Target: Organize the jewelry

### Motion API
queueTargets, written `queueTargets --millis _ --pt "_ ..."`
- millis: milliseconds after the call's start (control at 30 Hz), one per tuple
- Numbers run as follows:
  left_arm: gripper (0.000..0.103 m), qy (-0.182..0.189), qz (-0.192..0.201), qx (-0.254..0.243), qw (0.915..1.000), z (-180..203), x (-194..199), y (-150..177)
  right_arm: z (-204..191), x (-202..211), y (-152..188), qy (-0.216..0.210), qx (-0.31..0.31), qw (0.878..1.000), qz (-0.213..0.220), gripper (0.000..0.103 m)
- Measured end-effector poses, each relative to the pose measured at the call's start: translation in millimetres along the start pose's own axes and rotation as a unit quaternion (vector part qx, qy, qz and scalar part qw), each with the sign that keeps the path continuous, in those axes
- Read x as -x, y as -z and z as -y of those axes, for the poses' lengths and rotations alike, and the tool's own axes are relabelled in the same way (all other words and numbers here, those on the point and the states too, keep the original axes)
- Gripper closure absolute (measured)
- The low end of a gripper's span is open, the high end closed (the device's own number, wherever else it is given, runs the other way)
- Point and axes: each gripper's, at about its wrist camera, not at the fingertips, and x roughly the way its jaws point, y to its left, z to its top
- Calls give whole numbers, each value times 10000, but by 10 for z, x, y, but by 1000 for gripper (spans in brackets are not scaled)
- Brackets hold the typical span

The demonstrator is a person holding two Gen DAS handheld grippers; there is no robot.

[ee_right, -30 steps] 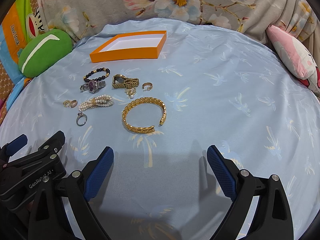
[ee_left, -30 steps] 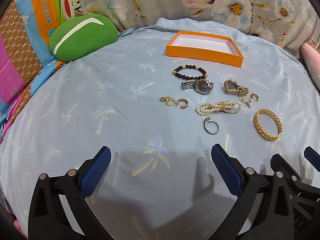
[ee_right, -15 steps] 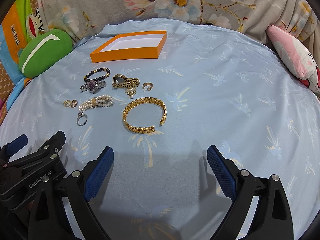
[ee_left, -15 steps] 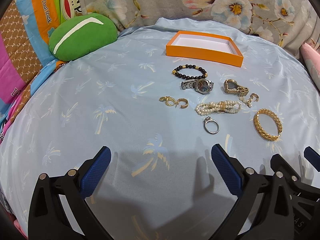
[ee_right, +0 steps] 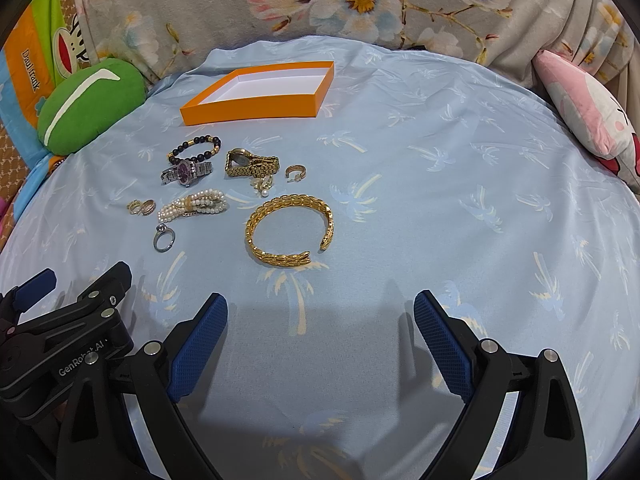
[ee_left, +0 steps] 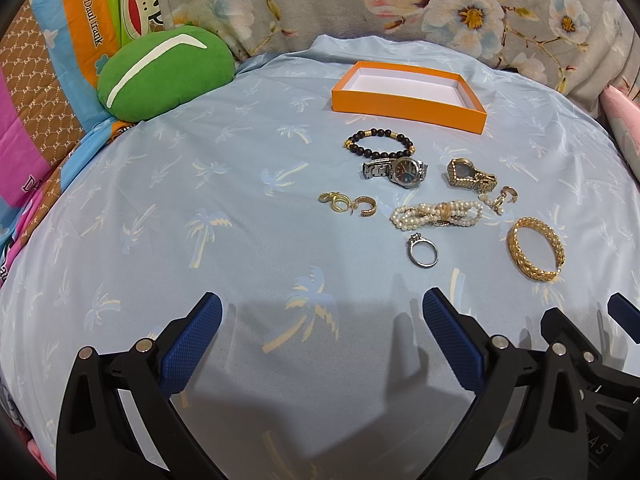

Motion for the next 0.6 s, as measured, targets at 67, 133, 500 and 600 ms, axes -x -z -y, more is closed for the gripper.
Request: queueTargets --millis 67,133,500,600 --pt "5 1 -1 1 10000 0 -1 0 0 0 0 -1 0 10000 0 11" --pt "5 0 -1 1 10000 -1 0 -1 0 0 0 -1 0 10000 0 11" --pt "5 20 21 31 10000 -4 5 1 -2 -2 -5 -31 -11 10000 -10 11" --pt "5 147 37 125 9998 -34 10 10 25 11 -14 -85 -25 10000 -32 11"
